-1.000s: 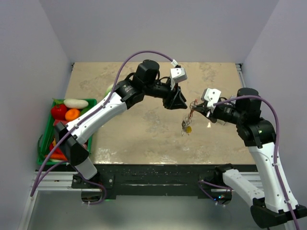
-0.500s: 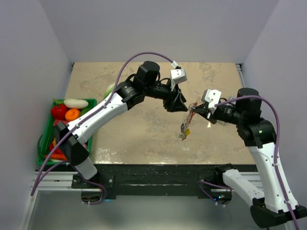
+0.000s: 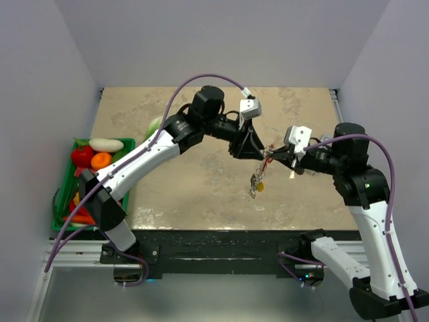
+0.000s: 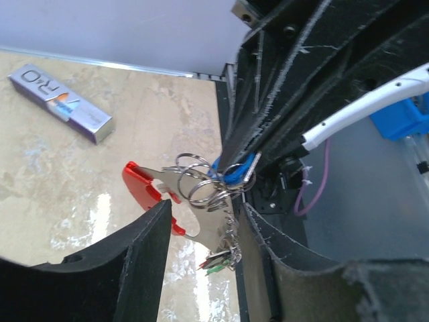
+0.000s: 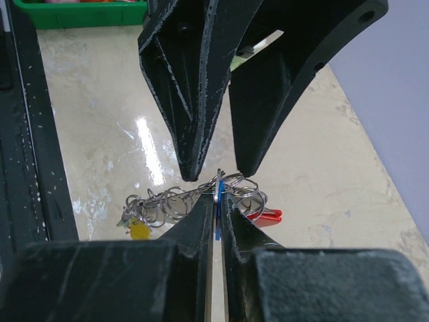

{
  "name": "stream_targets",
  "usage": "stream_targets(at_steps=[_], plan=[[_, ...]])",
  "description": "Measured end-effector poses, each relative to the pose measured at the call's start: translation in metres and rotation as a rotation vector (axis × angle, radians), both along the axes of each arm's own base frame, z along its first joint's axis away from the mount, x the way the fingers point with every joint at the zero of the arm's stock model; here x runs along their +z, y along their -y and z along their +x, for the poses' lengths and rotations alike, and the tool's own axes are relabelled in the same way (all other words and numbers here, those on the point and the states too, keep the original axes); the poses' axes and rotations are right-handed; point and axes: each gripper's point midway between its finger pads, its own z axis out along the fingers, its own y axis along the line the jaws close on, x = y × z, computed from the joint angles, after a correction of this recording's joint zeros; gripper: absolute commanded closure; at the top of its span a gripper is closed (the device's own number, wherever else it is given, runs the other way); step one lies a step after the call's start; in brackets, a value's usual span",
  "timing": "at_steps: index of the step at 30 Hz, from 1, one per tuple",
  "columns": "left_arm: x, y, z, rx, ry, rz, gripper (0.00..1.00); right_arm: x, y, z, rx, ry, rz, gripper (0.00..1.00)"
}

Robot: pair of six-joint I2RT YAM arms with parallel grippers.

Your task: Remove the keys from the keyring

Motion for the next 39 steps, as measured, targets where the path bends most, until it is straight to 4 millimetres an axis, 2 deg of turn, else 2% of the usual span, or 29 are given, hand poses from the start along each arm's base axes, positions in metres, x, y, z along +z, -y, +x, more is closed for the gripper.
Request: stream_targets(at_steps=[10,16,25,35,39], plan=[[-0.003,-0.004,-0.025,-0.152,-0.067,-0.033,0.6,0.007,0.0,-0.004,0.006,0.01,0.006,1.0],[-0.001,-0.003,-0.029,-0.181,-0.082,-0.048,0.6,0.008,0.0,-0.004,0.01,0.016,0.009,1.0],[0.0,0.0,-0.026,-0.17,-0.108,-0.054,0.59,0.009,0.0,-0.004,0.012,0.016,0.013,1.0],[0.002,0.0,-0.008,-0.102,-0.091,-0.061,0.59,0.009,-0.001,-0.005,0.016,0.014,0.014,1.0],[0.003,-0.001,-0.004,-0.087,-0.094,-0.066,0.63,0.009,-0.001,-0.005,0.016,0.013,0.014,1.0]])
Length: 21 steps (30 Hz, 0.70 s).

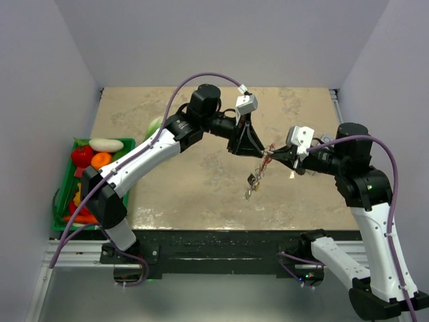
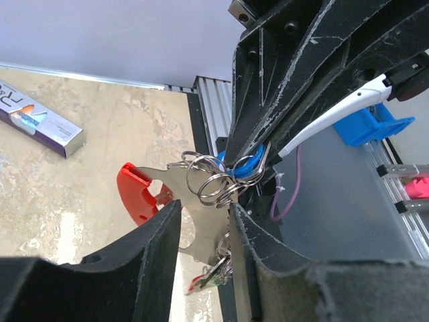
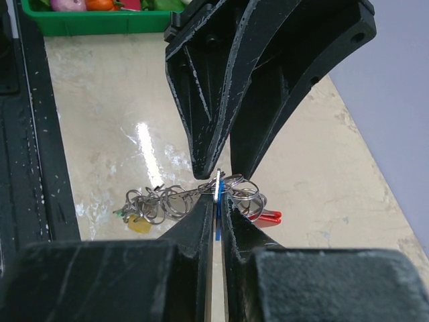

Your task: Remove the keys from the keyring

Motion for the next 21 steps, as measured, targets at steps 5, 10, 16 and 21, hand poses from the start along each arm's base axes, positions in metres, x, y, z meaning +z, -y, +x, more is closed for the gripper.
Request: stream_targets(at_steps=[5,10,16,21], plan=[[0.005,0.0,-0.004,-0.026,-0.005,-0.02,0.64,0.0,0.0,0.0,0.0,0.001,0.0,1.0],[0.008,-0.001,-0.008,-0.057,-0.012,-0.035,0.66,0.001,0.0,0.0,0.0,0.001,0.002,1.0],[0.004,-0.001,-0.01,-0.067,-0.017,-0.033,0.74,0.0,0.0,-0.001,-0.003,-0.008,0.005,1.0],[0.004,-0.001,-0.01,-0.066,-0.017,-0.033,0.75,0.0,0.0,-0.001,-0.008,-0.017,0.011,1.0]])
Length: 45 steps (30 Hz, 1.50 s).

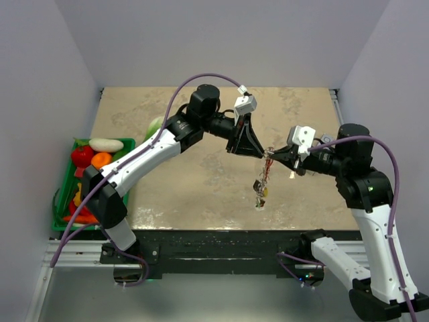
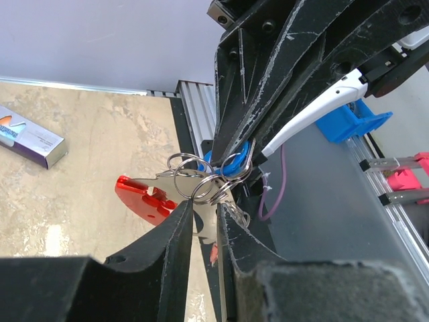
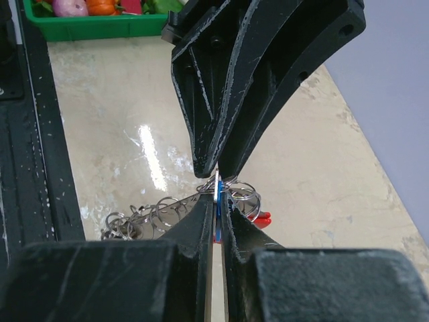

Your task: Remove the keys from the keyring

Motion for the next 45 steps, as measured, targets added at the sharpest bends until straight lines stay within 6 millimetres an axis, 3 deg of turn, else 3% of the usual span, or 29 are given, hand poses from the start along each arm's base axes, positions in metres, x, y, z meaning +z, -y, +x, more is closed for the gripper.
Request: stream_targets(at_steps=[13,28,45], plan=[[-0.001,-0.001,0.002,0.006,-0.004,0.004,0.51,0.0,0.006,0.006,-0.048,0.005,-0.009,1.0],[0.0,-0.004,0.002,-0.013,-0.043,-0.008,0.49,0.002,0.007,0.007,-0.054,0.017,-0.008,1.0],[-0.012,0.008,-0.004,-0.061,-0.105,0.008,0.49,0.0,0.007,0.01,-0.058,0.016,-0.007,1.0]])
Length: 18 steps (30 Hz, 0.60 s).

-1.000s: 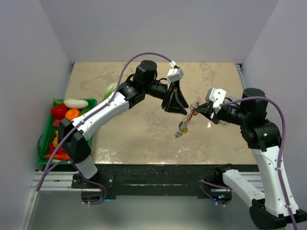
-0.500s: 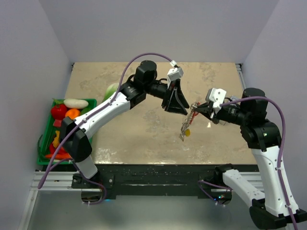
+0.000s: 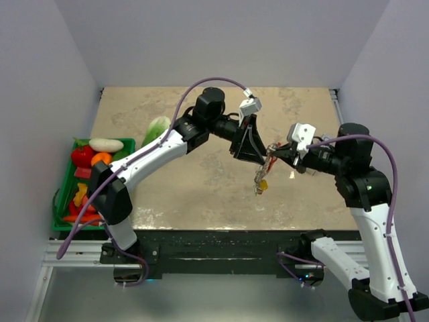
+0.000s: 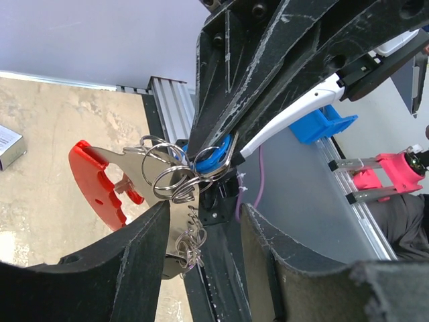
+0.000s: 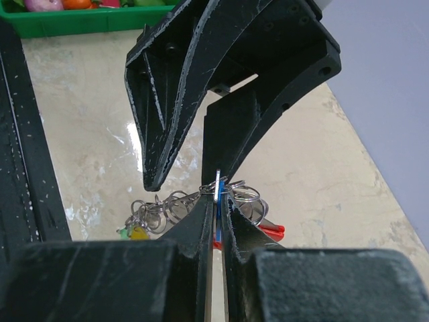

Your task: Remove the keys from the keyring

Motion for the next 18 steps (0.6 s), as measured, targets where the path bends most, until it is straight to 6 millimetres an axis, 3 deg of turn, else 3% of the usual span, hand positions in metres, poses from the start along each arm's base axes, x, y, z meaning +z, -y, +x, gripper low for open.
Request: stream_targets(at_steps=[13,18], plan=[[0.0085,0.0009,-0.0013,-0.009,0.0,-0.021,0.53,-0.0014,0.0007,-0.0016,-0.001,0.006,0.001,1.0],[0.0097,0.0015,-0.0008,-0.012,-0.01,-0.025,0.63,-0.0004,0.0002,-0.0013,0.001,0.01,0.003,1.0]])
